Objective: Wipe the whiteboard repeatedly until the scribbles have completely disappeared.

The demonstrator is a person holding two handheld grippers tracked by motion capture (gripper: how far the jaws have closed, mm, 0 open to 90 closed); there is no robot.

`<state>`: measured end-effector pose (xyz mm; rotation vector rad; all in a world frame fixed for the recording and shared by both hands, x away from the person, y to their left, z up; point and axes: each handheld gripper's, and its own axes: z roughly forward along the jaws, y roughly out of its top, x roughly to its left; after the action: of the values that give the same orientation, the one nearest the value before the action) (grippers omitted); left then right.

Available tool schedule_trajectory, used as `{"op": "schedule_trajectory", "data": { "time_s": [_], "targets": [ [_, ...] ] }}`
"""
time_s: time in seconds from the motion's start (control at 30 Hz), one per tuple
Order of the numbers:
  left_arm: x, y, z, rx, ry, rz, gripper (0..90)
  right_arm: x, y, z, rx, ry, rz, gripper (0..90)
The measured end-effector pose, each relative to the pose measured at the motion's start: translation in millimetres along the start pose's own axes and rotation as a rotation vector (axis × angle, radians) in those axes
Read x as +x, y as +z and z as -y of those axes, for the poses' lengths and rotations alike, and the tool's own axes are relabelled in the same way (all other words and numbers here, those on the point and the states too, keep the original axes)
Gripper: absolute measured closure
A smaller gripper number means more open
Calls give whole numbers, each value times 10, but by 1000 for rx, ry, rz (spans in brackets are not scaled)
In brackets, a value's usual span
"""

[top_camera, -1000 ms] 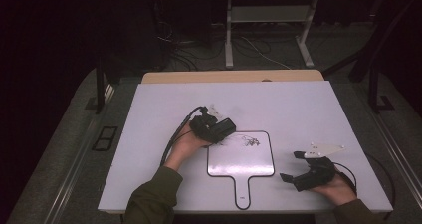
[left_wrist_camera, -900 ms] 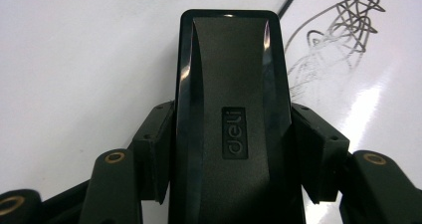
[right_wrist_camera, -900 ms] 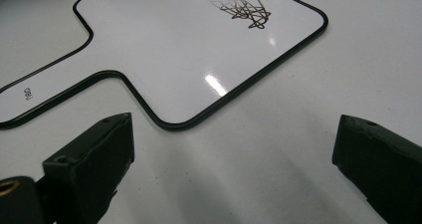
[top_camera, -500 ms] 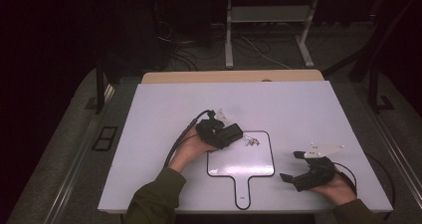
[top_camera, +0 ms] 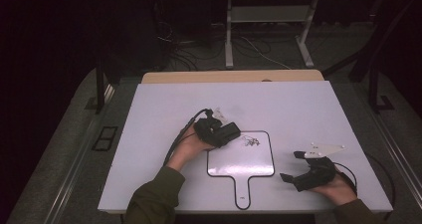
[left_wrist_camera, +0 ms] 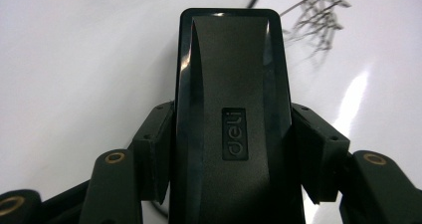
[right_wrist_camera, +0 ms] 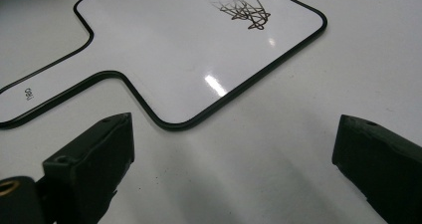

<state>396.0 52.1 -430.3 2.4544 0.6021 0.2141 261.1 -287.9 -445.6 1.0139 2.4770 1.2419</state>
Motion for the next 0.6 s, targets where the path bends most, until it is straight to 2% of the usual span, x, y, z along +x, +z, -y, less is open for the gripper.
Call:
{"op": "schedule_trajectory", "data": {
  "time_s": [0.03,0.3,0.33,0.5,0.6],
  "targets": [
    [14,-3,16,-9,-17,-1,391,0,0,0,1,-1,0,18],
    [129,-56,78,-5,-52,-48,391,1,-2,0,0,1,0,19],
    [134,-65,87,-2,-67,-49,391,1,-2,0,0,1,0,19],
    [176,-81,109,-1,-74,-56,391,0,-2,-1,0,0,0,18],
    [148,-82,97,9,-69,-64,391,0,-1,-1,0,0,0,18]
  ]
}}
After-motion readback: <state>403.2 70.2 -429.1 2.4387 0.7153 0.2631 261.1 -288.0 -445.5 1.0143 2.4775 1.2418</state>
